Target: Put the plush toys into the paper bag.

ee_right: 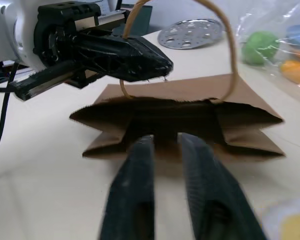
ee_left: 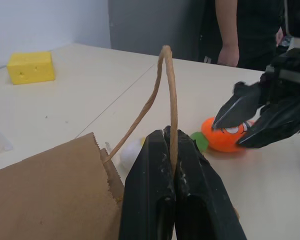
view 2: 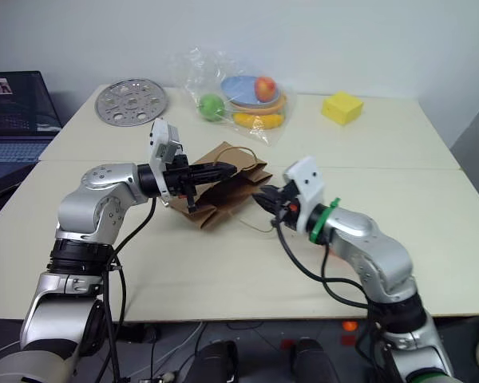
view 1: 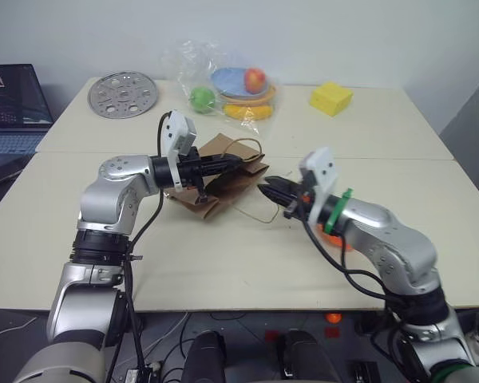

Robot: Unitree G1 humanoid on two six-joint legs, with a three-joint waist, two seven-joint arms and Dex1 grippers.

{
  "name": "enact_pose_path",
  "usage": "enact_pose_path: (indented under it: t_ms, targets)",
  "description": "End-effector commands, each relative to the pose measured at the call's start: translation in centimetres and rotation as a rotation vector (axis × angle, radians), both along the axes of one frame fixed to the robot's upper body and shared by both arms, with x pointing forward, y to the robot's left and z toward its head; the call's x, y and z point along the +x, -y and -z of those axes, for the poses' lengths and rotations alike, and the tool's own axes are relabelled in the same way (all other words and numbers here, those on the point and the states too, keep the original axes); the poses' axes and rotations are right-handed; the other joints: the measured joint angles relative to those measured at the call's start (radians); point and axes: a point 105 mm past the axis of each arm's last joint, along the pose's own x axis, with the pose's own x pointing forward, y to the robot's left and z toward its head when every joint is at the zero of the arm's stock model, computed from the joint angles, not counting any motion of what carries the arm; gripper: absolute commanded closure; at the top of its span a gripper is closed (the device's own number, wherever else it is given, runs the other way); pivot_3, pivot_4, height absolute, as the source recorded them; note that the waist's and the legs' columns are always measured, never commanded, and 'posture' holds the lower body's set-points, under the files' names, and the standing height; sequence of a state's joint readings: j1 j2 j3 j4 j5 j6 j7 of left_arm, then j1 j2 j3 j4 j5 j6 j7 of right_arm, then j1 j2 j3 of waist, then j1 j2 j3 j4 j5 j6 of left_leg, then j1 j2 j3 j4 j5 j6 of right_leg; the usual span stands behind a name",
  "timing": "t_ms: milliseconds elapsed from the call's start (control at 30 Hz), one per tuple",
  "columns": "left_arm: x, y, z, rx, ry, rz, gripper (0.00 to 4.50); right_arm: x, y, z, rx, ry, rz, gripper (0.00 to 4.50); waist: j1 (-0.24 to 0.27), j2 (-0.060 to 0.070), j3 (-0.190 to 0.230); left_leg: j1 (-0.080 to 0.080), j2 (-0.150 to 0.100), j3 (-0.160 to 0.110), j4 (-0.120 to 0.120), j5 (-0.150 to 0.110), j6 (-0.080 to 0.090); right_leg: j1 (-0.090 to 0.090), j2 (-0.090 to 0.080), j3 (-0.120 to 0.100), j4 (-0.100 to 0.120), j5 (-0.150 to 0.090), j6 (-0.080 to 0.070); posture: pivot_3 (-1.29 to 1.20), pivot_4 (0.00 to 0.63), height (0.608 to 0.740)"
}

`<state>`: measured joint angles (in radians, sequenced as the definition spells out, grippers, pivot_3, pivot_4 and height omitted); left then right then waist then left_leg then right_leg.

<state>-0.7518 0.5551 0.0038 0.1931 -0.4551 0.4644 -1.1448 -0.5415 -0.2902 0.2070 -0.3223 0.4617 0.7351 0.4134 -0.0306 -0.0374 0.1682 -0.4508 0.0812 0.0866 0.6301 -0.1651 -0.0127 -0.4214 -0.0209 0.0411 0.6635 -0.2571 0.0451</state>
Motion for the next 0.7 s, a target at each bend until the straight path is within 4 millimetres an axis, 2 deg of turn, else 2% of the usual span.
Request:
enact_pose_path:
  t_ms: [33, 133, 300, 400, 467, 567, 700]
  targets:
    - [-0.9, 0.3, -1.6, -0.027, 0.046, 0.023, 4.50, 1.0, -1.5, 0.3, -0.003, 0.032, 0.004, 4.49, 0.002, 0.000, 0.000, 0.000, 0.000, 0.000, 0.000, 0.000, 0.000, 0.000, 0.000, 0.000, 0.000, 0.000, 0.000, 0.00, 0.150, 0.740]
    - [-1.8, 0.7, -2.1, -0.057, 0.045, 0.049, 4.50, 2.3, -2.7, 1.8, 0.024, -0.003, 0.042, 4.49, 0.004, 0.000, 0.000, -0.001, 0.000, 0.000, 0.000, 0.000, 0.000, 0.000, 0.000, 0.000, 0.000, 0.000, 0.000, 0.00, 0.150, 0.740]
    - [-2.9, 0.6, -2.4, -0.076, 0.034, 0.050, 4.50, 3.5, -4.7, 3.1, 0.034, -0.021, 0.053, 4.49, 0.001, 0.000, 0.000, -0.001, 0.000, 0.000, 0.000, 0.000, 0.000, 0.000, 0.000, 0.000, 0.001, 0.000, 0.000, 0.00, 0.150, 0.740]
    - [-3.2, 0.3, -2.1, -0.066, 0.030, 0.032, 4.50, 3.6, -6.0, 4.9, -0.004, -0.050, 0.036, 4.49, -0.001, 0.000, 0.000, 0.000, 0.000, 0.000, 0.000, 0.000, 0.000, 0.000, 0.000, 0.000, 0.002, 0.000, 0.000, 0.00, 0.150, 0.740]
    - [-3.0, -0.1, -2.3, -0.069, 0.046, -0.001, 4.50, 3.3, -6.6, 7.0, -0.059, -0.091, 0.013, 4.49, -0.002, 0.000, 0.000, 0.000, 0.000, 0.000, 0.000, 0.000, 0.000, 0.000, 0.000, 0.000, 0.002, 0.000, 0.000, 0.00, 0.150, 0.740]
    - [-2.7, -0.8, -2.7, -0.071, 0.076, -0.049, 4.50, 3.1, -6.7, 8.9, -0.098, -0.130, 0.023, 4.49, 0.000, 0.000, 0.000, 0.000, 0.000, 0.000, 0.000, 0.000, 0.000, 0.000, 0.000, 0.000, 0.001, 0.000, 0.000, 0.00, 0.150, 0.740]
    - [-1.6, -2.4, -4.6, -0.108, 0.179, -0.176, 4.50, 3.1, -6.1, 10.8, -0.157, -0.173, 0.052, 4.49, 0.000, 0.000, 0.000, 0.000, 0.000, 0.001, 0.000, 0.000, 0.000, 0.000, 0.000, 0.000, 0.001, 0.000, 0.000, 0.00, 0.150, 0.740]
